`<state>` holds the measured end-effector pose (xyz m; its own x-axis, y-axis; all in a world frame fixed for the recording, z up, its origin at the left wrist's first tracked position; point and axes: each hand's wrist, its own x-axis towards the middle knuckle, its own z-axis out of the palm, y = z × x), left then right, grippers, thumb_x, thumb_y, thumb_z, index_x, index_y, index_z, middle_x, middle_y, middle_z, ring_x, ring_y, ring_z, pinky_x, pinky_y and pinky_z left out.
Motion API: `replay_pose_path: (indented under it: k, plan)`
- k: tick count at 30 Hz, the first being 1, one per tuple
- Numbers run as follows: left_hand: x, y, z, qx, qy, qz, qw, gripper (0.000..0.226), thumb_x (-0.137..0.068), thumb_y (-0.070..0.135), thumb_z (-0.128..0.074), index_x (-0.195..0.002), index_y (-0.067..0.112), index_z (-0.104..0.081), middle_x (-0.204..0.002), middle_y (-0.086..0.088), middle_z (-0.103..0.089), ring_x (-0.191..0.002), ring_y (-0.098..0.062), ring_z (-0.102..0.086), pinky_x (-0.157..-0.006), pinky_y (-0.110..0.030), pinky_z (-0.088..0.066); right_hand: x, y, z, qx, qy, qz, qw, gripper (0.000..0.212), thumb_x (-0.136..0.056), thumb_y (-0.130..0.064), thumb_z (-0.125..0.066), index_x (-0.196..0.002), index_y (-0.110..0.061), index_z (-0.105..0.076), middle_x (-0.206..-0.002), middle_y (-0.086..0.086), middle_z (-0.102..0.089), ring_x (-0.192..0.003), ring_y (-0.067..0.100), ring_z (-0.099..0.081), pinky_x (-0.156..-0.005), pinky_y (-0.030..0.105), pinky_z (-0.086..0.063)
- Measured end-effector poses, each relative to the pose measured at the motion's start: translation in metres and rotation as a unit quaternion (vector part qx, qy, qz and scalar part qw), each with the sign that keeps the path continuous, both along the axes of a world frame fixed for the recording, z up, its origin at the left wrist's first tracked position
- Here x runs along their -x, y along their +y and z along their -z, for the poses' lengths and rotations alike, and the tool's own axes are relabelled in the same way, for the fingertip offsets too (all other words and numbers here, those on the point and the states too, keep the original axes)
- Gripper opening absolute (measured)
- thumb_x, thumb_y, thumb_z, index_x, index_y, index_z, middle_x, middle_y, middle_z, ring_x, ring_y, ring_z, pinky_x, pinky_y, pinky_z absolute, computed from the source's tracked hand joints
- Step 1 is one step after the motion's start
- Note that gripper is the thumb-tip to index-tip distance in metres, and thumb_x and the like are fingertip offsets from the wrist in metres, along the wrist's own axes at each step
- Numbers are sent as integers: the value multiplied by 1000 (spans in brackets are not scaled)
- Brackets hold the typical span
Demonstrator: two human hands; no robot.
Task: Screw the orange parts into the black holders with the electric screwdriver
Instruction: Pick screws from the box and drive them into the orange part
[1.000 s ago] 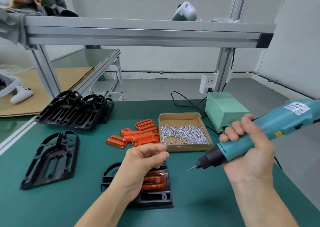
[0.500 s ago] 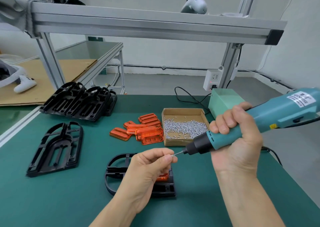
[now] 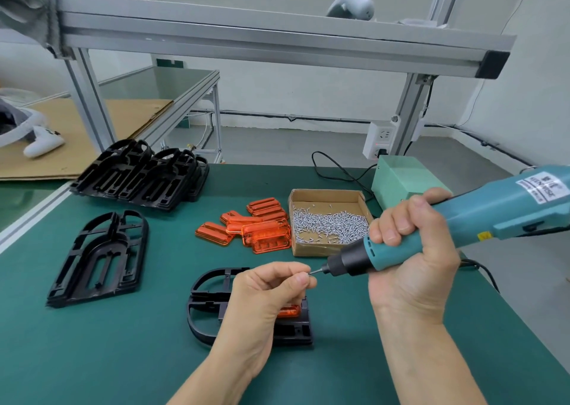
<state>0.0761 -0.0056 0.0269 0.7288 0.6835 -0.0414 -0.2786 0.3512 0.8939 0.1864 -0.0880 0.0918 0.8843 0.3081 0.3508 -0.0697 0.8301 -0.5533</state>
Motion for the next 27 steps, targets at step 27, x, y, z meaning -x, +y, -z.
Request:
replay_pose_path:
  k: [27]
  plan:
    - [14,14,5,-113,68,20,991,24,-76,-3,-72,-90,15,-75,-87,-9,-74,-77,-13,-66,-64,-17,-51,-7,15,6,30,10,-48,998,17,-79,-7,-52,-78,-23,-50,-52,-8,-39,-42,8,-37,-46,19,-38]
